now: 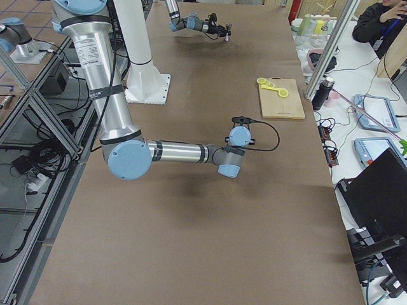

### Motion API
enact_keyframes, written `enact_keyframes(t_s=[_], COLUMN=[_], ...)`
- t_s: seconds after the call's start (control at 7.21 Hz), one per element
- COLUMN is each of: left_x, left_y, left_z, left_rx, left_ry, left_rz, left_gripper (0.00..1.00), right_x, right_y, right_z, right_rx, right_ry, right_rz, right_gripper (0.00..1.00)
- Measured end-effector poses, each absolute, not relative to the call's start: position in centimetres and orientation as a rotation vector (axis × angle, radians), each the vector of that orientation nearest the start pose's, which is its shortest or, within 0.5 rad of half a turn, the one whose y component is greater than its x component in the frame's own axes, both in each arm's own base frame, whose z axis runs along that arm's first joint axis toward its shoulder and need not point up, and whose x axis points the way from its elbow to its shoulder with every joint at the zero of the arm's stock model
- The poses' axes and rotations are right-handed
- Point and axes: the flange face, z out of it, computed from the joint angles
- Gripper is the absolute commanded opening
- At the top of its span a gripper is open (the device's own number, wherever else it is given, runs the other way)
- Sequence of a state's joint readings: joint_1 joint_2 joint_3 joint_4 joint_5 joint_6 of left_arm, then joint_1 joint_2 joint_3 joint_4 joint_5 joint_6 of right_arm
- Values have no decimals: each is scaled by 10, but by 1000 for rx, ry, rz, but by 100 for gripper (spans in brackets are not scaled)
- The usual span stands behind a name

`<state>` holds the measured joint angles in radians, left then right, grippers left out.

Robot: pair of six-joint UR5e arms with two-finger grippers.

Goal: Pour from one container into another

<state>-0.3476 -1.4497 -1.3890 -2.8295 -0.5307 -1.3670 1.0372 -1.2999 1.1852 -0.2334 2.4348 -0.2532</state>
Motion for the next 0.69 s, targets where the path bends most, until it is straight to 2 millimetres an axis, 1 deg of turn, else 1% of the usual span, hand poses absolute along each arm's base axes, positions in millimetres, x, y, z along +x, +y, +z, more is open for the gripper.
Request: enact_keyframes(t_s=[0.14,0.28,0.42,0.56,0.69], left_x=[323,325,328,343,372], left_y=[-350,-350,-352,-359,-369], left_z=[635,619,601,572,535], left_rx=[1162,1162,1165,1174,1178], left_ry=[600,618,624,640,672], left_rz=[-628,-632,-629,-621,-591], left_gripper=[0,0,0,0,0], right_x=[-244,-236,-231,-227,-223], right_y=[-554,-561,-564,-566,-569], right_z=[532,516,497,474,452], right_rx=[1071,1049,1052,1090,1136], right_ry=[-966,-977,-975,-954,-927], right_rz=[-1164,-1156,-1153,-1155,-1153], right_gripper=[0,0,0,0,0])
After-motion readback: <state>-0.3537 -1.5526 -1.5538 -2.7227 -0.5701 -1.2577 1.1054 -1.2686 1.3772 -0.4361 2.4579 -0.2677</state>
